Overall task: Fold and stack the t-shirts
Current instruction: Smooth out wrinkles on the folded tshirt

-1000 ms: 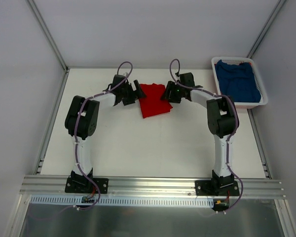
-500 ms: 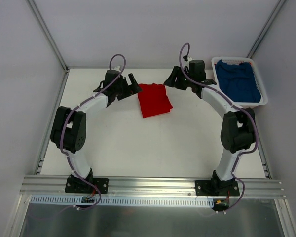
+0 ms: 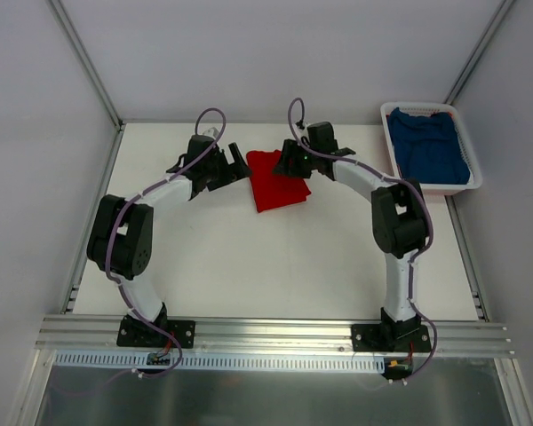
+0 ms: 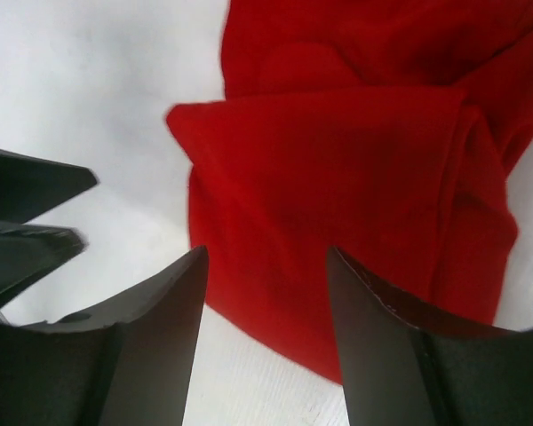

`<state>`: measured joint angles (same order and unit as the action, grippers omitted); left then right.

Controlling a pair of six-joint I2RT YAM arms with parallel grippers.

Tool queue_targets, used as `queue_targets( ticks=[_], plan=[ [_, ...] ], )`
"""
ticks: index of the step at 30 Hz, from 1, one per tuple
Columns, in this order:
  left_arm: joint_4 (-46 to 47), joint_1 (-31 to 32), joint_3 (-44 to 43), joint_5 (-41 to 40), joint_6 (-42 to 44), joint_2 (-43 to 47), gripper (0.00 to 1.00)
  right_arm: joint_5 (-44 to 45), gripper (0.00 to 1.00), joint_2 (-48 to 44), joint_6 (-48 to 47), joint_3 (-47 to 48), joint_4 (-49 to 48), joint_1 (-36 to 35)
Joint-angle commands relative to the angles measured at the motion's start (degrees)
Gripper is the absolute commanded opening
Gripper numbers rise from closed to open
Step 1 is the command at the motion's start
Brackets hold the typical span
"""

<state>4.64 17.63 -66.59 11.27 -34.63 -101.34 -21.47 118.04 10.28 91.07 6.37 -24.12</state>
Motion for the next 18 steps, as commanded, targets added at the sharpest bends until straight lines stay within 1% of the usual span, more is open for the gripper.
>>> queue_targets(
  ticks=[1, 6, 10, 13, 14, 16, 18],
  plan=[
    [0.54, -0.14, 0.4, -1.16, 1.59, 3.52, 0.93, -2.17, 0.59, 3.76, 0.52, 3.67, -0.13, -0.58],
    [0.8, -0.14, 1.37, -0.72, 1.5, 4.13, 0.93, -3.48, 0.59, 7.81, 2.54, 4.03, -1.1, -0.67],
    [0.72, -0.14, 2.16, -0.72, 1.41, 5.45, 0.93, -4.45, 0.59, 8.35, 6.49, 0.18, -5.05, -0.84],
    [0.63, -0.14, 3.13, -0.9, 1.58, 7.03, 0.94, -4.28, 0.59, 5.81, 9.05, -4.75, -8.56, -1.63],
    [0.72, -0.31, 3.22, -0.81, 1.67, 7.56, 0.94, -3.67, 0.59, 4.84, 9.66, -7.72, -9.09, -1.98],
    [0.1, -0.31, 3.48, -0.63, 1.5, 8.0, 0.94, -2.44, 0.59, 1.24, 10.02, -11.16, -10.5, -3.38],
    [-0.07, -0.31, 4.01, -0.54, 1.32, 9.05, 0.94, -0.33, 0.59, -2.96, 10.37, -16.69, -11.81, -4.87]
  ],
)
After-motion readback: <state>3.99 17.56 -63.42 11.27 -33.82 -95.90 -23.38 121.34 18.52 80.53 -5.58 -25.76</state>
